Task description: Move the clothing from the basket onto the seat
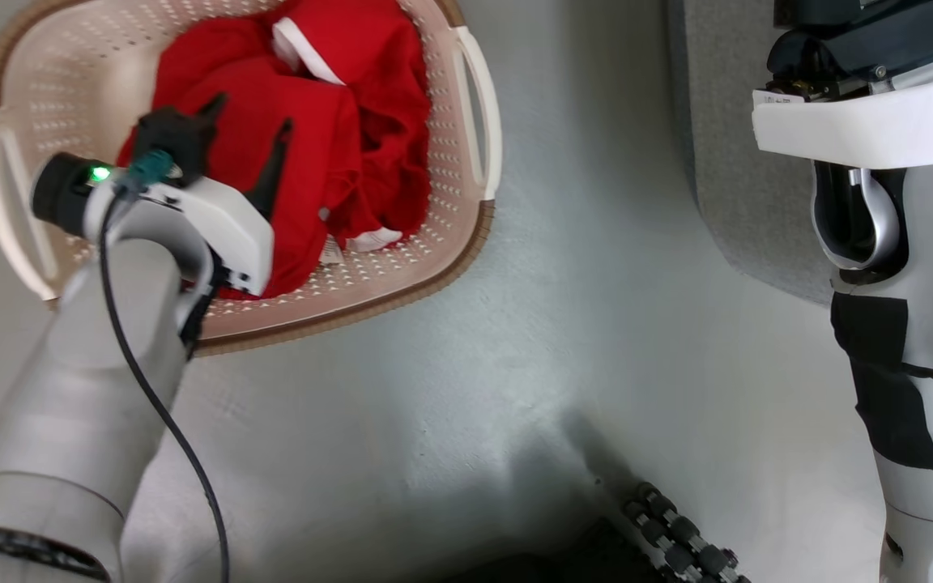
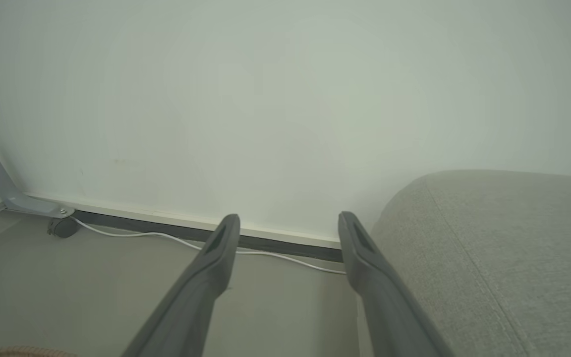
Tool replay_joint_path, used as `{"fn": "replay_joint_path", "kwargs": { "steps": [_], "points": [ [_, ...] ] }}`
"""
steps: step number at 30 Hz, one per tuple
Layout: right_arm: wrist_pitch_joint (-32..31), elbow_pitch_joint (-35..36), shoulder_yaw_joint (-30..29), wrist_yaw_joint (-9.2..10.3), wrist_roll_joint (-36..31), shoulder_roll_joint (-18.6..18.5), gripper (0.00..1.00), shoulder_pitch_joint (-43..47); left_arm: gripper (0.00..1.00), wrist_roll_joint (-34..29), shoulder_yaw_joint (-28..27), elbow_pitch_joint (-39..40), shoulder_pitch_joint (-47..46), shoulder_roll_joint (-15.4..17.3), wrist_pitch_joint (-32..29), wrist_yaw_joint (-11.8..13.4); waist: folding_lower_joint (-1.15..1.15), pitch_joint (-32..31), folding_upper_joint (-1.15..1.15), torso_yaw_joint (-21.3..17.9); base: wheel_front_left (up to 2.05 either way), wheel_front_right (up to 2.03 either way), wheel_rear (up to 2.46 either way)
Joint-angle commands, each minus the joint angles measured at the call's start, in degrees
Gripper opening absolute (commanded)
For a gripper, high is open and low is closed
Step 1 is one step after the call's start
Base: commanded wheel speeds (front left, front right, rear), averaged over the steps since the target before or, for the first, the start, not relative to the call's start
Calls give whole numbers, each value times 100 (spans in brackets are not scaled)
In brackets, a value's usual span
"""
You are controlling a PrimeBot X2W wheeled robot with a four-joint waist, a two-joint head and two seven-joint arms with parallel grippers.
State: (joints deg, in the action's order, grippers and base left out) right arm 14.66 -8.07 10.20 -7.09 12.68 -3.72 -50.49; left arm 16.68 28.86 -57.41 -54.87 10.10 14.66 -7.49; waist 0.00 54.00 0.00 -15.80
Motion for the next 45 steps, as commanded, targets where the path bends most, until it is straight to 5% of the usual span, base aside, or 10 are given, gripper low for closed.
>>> {"fn": "replay_joint_path", "kwargs": {
  "steps": [1,9,18,19,20,21,45],
  "points": [
    [34,200,84,-40,64,64,100,58,100,45,-62,-92,-94,153,29,0,0,153,0,-155,0,0,0],
    [34,396,243,-40,323,82,100,101,100,32,45,-1252,-851,342,-340,58,0,372,0,-426,0,0,0],
    [34,506,209,-40,496,83,100,299,100,164,130,-1540,-1026,202,-754,24,0,408,0,-478,0,0,0],
    [34,514,197,-40,515,83,100,310,83,186,130,-1551,-1025,186,-760,22,0,406,0,-481,0,0,0],
    [34,519,189,-40,528,83,100,318,5,200,137,-1558,-1025,171,-750,20,0,402,0,-485,0,0,0],
    [34,521,183,-40,534,83,100,323,0,233,131,-1566,-1018,146,-756,18,0,396,0,-490,0,0,0],
    [34,-53,47,-40,86,84,100,716,0,1183,815,-1092,-93,-313,-56,1,0,-937,0,-58,0,0,0]
  ]
}}
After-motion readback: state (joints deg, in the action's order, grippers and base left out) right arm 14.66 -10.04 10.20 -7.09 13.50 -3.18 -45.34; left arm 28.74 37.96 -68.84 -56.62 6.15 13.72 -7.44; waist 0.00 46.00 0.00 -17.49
